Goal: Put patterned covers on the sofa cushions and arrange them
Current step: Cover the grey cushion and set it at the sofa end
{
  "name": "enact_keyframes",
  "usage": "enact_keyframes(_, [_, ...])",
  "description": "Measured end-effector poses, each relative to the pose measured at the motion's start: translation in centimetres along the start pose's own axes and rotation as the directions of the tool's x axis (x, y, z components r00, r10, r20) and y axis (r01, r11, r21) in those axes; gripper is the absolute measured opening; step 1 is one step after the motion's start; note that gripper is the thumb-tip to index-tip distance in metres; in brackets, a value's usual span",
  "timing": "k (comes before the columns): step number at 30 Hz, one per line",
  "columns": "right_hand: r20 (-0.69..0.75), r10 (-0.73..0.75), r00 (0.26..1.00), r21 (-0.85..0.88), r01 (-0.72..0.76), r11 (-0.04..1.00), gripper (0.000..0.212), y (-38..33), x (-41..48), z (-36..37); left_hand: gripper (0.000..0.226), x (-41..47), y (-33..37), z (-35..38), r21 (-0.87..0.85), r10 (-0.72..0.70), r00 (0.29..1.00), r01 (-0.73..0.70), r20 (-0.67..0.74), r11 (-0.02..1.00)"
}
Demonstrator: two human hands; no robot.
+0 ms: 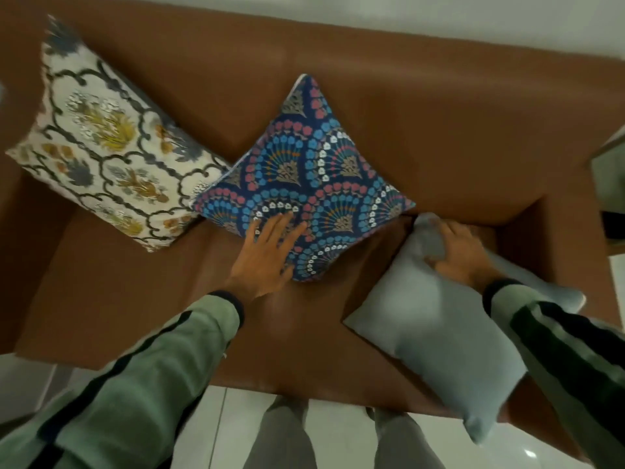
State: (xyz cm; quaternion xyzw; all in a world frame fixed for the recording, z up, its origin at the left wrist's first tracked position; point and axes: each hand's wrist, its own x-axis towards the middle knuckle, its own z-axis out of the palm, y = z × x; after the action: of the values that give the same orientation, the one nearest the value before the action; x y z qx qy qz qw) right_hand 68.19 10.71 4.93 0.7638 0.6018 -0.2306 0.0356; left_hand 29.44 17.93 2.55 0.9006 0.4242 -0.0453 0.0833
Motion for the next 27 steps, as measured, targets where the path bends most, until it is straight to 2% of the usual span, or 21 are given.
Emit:
enact_keyframes(3, [0.270, -0.106, 0.957, -0.193, 0.161, 0.968, 0.100, 7.3, -4.7, 1.0, 0.090, -0.1, 6.5, 2.8, 0.022, 0.106, 0.986, -0.109, 0.130, 0.994])
enact_keyframes(6, [0.434, -0.153, 0.888, -0.353, 0.324, 0.878, 0.113, 14.4, -8.9, 2.4, 0.089, -0.7, 13.2, 5.5, -0.019, 0.174, 0.962, -0.174, 0.209, 0.985])
enact_keyframes(9, [0.462, -0.252, 0.851, -0.407, 0.455, 0.792, 0.128, 19.3, -11.4, 3.4, 0.095, -1.5, 18.7, 8.1, 0.024, 0.173, 0.955, -0.184, 0.240, 0.983])
enact_keyframes(12, [0.437, -0.383, 0.814, -0.457, 0.568, 0.685, 0.136, 22.8, -12.2, 4.3, 0.095, -1.8, 23.0, 11.4, 0.023, 0.097, 0.956, -0.108, 0.278, 0.994])
enact_keyframes(14, [0.332, -0.460, 0.823, -0.539, 0.566, 0.624, 0.119, 24.0, -12.7, 5.8, 0.089, -1.8, 24.6, 13.4, 0.027, 0.023, 0.965, -0.031, 0.261, 0.999])
enact_keyframes(16, [0.197, -0.547, 0.814, -0.623, 0.535, 0.571, 0.089, 24.1, -12.9, 7.7, 0.085, -1.6, 25.7, 14.9, 0.020, -0.105, 0.966, 0.103, 0.236, 0.994])
enact_keyframes(18, [0.143, -0.541, 0.828, -0.654, 0.490, 0.576, 0.070, 23.5, -12.5, 9.4, 0.079, -1.0, 26.3, 16.2, -0.033, -0.241, 0.945, 0.255, 0.222, 0.967])
enact_keyframes(19, [0.125, -0.515, 0.848, -0.657, 0.460, 0.598, 0.068, 22.9, -12.2, 9.7, 0.078, -0.6, 26.4, 16.6, -0.075, -0.283, 0.929, 0.308, 0.239, 0.948])
enact_keyframes(21, [0.091, -0.460, 0.884, -0.586, 0.421, 0.693, 0.080, 21.7, -11.1, 9.3, 0.081, 0.3, 26.2, 16.4, -0.159, -0.300, 0.912, 0.352, 0.279, 0.922])
enact_keyframes(23, [0.072, -0.417, 0.906, -0.410, 0.408, 0.816, 0.095, 21.0, -9.7, 7.5, 0.096, 1.2, 25.8, 14.7, -0.302, -0.277, 0.897, 0.385, 0.344, 0.872])
enact_keyframes(25, [0.055, -0.403, 0.914, -0.213, 0.405, 0.889, 0.086, 20.6, -8.6, 4.9, 0.108, 1.6, 24.9, 12.3, -0.442, -0.234, 0.879, 0.420, 0.416, 0.792])
enact_keyframes(27, [0.049, -0.400, 0.915, -0.021, 0.402, 0.916, 0.067, 20.1, -7.5, 1.7, 0.111, 1.9, 23.3, 9.3, -0.496, -0.203, 0.879, 0.420, 0.432, 0.760])
